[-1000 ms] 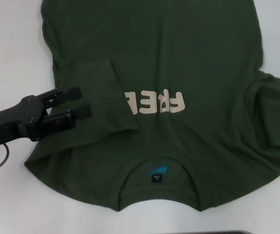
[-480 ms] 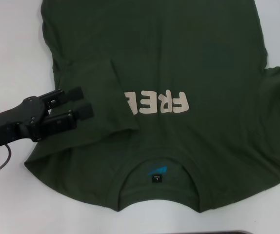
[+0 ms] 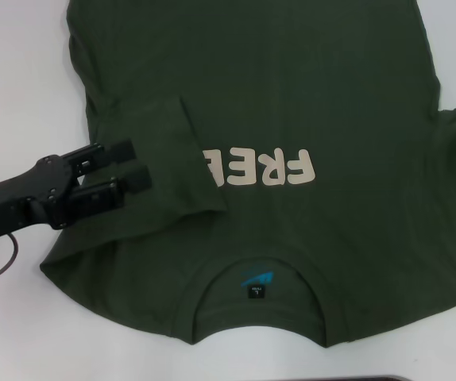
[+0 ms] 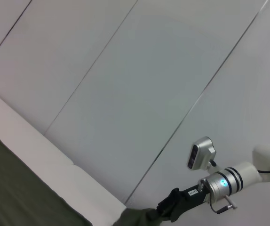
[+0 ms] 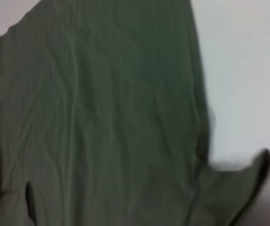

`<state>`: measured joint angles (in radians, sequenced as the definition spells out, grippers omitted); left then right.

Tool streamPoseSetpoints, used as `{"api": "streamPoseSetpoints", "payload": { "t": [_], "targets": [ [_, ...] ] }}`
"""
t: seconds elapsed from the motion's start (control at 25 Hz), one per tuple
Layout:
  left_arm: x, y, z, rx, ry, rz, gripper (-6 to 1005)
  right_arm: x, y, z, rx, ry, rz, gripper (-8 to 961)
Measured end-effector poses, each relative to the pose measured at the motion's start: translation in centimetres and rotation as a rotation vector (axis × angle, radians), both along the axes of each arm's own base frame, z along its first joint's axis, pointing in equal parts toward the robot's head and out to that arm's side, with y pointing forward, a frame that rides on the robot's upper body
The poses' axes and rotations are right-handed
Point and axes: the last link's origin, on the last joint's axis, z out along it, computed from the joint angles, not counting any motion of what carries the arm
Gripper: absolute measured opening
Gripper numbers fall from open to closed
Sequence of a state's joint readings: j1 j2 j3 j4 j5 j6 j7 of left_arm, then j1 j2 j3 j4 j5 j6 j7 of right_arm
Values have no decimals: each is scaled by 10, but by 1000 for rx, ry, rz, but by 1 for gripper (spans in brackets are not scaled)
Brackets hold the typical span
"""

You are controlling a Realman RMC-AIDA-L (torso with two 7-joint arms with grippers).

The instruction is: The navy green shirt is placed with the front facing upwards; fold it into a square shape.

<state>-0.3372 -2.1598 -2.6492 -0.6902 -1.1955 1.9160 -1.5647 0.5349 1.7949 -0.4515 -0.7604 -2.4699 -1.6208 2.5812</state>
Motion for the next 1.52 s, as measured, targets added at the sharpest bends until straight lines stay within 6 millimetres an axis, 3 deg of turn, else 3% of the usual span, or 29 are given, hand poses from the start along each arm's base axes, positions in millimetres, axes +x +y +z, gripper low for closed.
{"api": "streamPoseSetpoints", "payload": {
  "t": [0.64, 1.2, 1.52],
  "targets": [
    [-3, 1, 4, 30, -3, 20, 840, -45, 26, -41, -126, 120, 95, 14],
    [-3, 3, 5, 42, -5, 22, 841, -55, 39, -82, -141, 145, 101, 13],
    [-4, 4, 6, 54, -9, 30, 840, -61, 39, -86, -115, 188, 149, 71]
  ]
}}
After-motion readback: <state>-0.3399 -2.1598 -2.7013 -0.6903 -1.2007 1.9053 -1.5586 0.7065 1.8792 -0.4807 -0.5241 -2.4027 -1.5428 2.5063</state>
